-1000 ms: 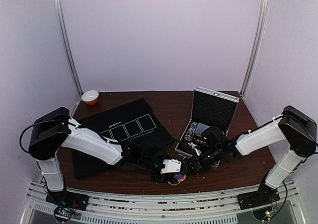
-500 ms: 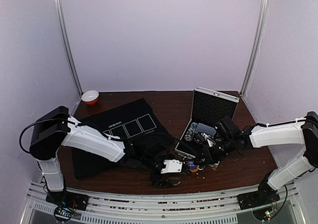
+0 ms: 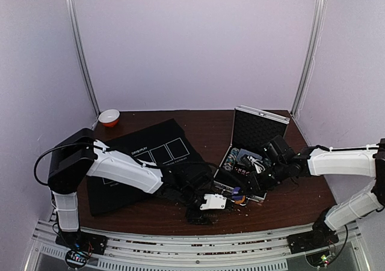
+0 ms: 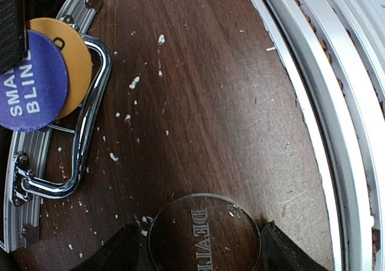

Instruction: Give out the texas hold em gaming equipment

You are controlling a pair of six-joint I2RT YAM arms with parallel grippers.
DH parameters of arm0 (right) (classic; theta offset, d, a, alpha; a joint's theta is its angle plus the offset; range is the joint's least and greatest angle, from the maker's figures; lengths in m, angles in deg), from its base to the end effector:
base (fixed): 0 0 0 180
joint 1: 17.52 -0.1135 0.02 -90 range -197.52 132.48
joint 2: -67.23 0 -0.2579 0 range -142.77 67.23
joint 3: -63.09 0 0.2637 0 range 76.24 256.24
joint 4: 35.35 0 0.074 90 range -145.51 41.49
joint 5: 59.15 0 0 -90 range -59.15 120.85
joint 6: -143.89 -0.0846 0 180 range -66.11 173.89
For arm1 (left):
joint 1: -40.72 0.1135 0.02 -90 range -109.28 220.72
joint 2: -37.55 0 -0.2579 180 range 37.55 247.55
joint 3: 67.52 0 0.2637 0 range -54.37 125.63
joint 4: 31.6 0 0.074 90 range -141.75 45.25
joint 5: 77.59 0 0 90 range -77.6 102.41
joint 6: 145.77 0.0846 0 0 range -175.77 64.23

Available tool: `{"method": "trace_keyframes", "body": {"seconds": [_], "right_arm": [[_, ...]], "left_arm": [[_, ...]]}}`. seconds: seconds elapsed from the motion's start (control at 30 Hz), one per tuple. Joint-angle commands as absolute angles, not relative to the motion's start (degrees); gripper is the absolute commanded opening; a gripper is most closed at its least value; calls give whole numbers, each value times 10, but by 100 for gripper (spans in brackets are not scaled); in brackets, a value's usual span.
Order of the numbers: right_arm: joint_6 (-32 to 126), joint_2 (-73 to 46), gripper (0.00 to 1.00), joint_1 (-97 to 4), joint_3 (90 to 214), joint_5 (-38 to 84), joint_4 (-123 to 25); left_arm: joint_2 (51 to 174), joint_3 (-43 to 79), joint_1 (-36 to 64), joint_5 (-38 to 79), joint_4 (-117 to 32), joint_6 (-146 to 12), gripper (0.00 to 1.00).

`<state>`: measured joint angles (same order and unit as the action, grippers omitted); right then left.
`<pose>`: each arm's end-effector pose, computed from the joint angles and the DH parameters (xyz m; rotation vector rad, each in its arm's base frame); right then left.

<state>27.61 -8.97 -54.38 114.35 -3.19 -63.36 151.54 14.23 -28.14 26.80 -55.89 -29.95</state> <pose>0.1992 0.2085 0.1378 -0.5168 2.6227 1.1600 0.1369 -0.4123 0.0784 1.9981 1.7057 -0.5979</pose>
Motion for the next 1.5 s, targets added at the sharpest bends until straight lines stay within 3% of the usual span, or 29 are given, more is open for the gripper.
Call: {"method": "trace_keyframes", "body": {"seconds": [0.0, 0.3, 0.43, 0.57, 0.73, 0.87, 1.03, 1.2, 1.33, 1.47], "right_arm": [[287, -93, 0, -541, 1160, -20, -650], [291, -93, 0, -541, 1164, -12, -655], [290, -93, 0, -541, 1165, -14, -654], [290, -90, 0, -541, 1168, -12, -655], [287, -87, 0, -541, 1170, -13, -651], [285, -81, 0, -541, 1174, -14, -650], [287, -79, 0, -541, 1181, -17, -647], [289, -87, 0, -541, 1189, -23, -641], [291, -91, 0, -541, 1196, -24, -638], [296, -93, 0, -541, 1202, -27, -640]], "left_arm": [[1538, 171, -284, 264, -632, -286, 74], [1572, 233, -288, 254, -733, -292, 71], [1593, 248, -293, 236, -759, -293, 60], [1584, 247, -293, 226, -760, -296, 39], [1530, 222, -292, 189, -709, -318, 29], [1479, 209, -274, 196, -701, -353, 27], [1404, 198, -197, 204, -742, -409, 26], [1333, 174, -46, 139, -739, -459, 23], [1368, 195, 60, 32, -740, -483, 22], [1438, 248, 156, 36, -727, -514, 22]]}}
